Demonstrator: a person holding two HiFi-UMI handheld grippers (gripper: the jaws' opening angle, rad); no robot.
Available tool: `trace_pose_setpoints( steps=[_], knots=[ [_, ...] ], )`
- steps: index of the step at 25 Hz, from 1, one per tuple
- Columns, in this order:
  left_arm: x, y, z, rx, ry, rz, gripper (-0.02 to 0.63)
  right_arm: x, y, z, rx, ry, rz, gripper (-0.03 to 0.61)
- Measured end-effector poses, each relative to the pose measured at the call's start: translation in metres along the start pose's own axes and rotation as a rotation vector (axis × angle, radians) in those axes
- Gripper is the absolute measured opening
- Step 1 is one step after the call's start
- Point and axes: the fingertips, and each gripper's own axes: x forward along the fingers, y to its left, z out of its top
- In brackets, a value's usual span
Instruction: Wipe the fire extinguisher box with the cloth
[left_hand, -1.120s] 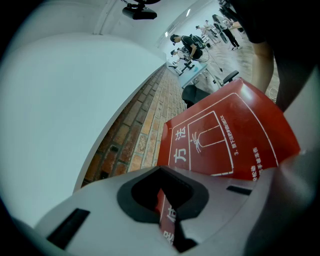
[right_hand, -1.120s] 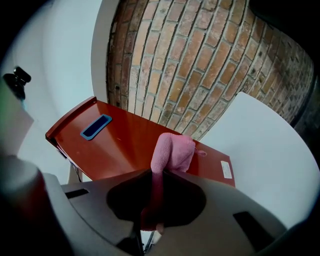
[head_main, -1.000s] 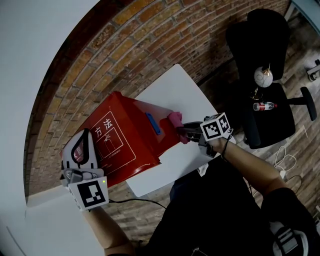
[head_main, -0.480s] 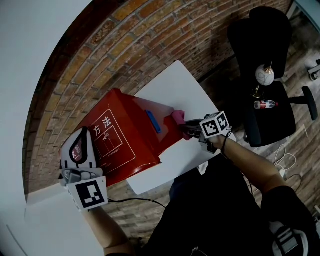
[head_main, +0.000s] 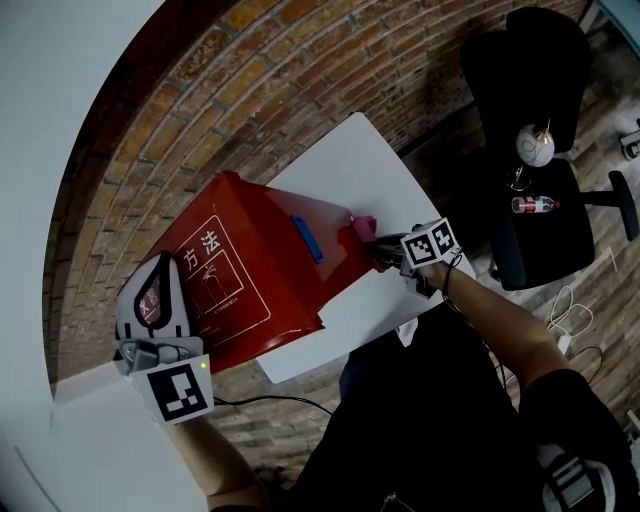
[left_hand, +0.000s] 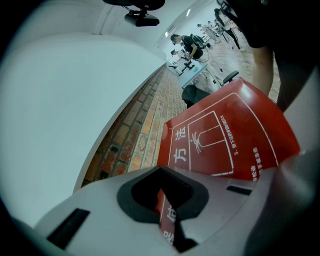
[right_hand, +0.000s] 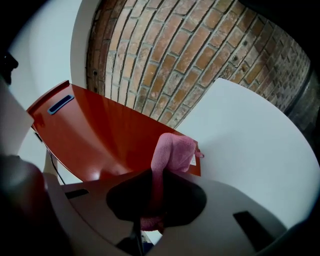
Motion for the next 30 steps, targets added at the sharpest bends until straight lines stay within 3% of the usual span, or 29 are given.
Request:
trace_pose_setpoints(
  steps=[11, 30],
  knots=[
    [0.0, 0.0, -0.001, 0.0, 0.007, -0.002, 0.017, 0.016, -0.046, -0.017, 0.079, 0.027, -0.064, 0.064],
    [0.0, 0.0, -0.002, -0.002, 0.008, -0.004, 0.018, 0.025, -0.086, -0.043, 0.041, 0.082, -0.2, 0.064]
  ],
)
